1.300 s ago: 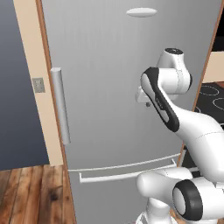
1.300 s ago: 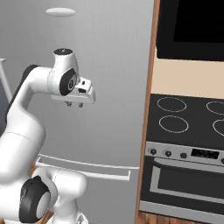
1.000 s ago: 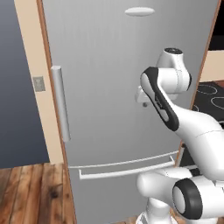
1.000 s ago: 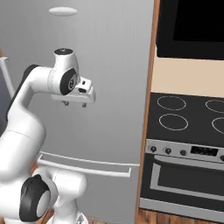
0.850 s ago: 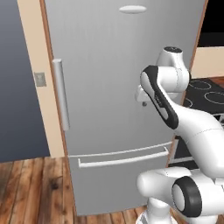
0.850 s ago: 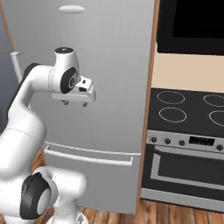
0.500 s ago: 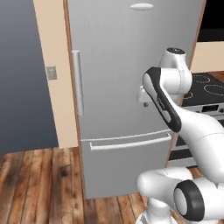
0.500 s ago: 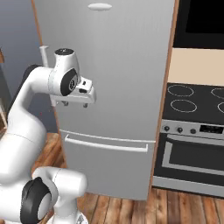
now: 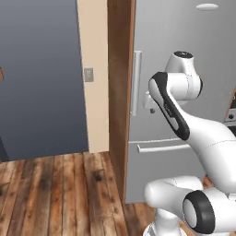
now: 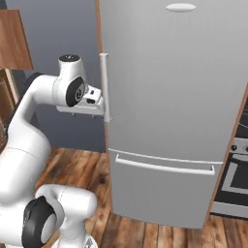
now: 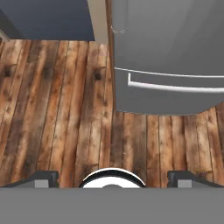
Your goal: There is a bowl on the dining counter. Grab a lemon wedge from the fridge and place it in the bowl. Then get the liquor bottle and glass cup from the cabinet and place them next to the bowl.
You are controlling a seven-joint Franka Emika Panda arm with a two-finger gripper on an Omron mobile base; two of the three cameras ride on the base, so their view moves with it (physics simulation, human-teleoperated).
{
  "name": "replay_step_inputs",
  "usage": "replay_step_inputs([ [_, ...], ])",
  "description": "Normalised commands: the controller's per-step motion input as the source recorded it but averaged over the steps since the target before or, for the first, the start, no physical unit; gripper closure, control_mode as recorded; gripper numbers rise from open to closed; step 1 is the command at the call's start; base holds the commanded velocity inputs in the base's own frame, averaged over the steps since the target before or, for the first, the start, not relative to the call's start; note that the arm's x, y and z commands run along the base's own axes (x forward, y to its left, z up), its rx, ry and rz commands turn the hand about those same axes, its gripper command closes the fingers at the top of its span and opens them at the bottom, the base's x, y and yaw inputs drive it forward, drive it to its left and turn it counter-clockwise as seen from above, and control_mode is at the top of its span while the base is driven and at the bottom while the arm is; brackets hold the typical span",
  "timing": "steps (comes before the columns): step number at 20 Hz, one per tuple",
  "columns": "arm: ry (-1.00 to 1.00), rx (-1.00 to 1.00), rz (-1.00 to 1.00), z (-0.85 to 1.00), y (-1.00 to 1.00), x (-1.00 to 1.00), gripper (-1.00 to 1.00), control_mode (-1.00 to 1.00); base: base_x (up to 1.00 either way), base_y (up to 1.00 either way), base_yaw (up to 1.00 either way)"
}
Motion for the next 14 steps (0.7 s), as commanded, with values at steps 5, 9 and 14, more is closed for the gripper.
replay_step_inputs([
  [5, 0.0, 0.0, 0.0, 0.0, 0.0, 0.0, -1.0, 1.0, 0.21, 0.43, -0.02],
  [9, 0.0, 0.0, 0.0, 0.0, 0.0, 0.0, -1.0, 1.0, 0.47, 0.12, -0.09],
  [14, 0.0, 0.0, 0.0, 0.0, 0.0, 0.0, -1.0, 1.0, 0.52, 0.17, -0.17],
])
